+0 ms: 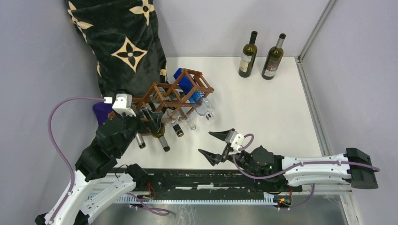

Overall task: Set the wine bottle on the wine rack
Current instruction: Adjust the wine rack at the center of the board.

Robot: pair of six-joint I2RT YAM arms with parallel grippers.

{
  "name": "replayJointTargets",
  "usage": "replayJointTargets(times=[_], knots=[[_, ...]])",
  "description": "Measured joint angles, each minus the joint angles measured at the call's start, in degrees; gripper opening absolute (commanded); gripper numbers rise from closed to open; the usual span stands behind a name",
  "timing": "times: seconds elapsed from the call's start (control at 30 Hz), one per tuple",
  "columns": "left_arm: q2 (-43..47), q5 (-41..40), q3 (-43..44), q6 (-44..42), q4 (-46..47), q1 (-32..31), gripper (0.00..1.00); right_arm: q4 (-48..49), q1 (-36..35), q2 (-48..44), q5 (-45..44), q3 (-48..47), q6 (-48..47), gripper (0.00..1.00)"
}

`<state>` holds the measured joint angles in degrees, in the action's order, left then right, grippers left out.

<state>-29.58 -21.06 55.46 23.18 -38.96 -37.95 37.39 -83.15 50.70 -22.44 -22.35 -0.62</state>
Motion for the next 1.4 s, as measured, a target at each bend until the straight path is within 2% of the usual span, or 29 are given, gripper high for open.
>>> replayJointTargets(times=[0.3, 0.57, 0.97, 1.4], knots=[[-0.81, -1.62, 0.00, 13.90, -10.93, -0.02, 0.96, -6.47, 0.00, -6.75, -5.40, 4.66, -4.15, 0.90], [-7.17, -5.25, 0.00, 22.01, -21.14, 0.00, 0.96, -9.55, 0.02, -9.75, -9.35, 7.21, -5.68, 0.95], [-7.19, -10.91, 0.00, 26.10, -28.59, 0.00, 0.96, -10.56, 2.45, -9.27, -10.51, 8.26, -5.44, 0.97], [-6.93, -11.91, -0.81, 26.93, -30.34, 0.00, 0.96, -10.58, 5.33, -7.39, -7.67, 8.85, -3.28, 0.97]])
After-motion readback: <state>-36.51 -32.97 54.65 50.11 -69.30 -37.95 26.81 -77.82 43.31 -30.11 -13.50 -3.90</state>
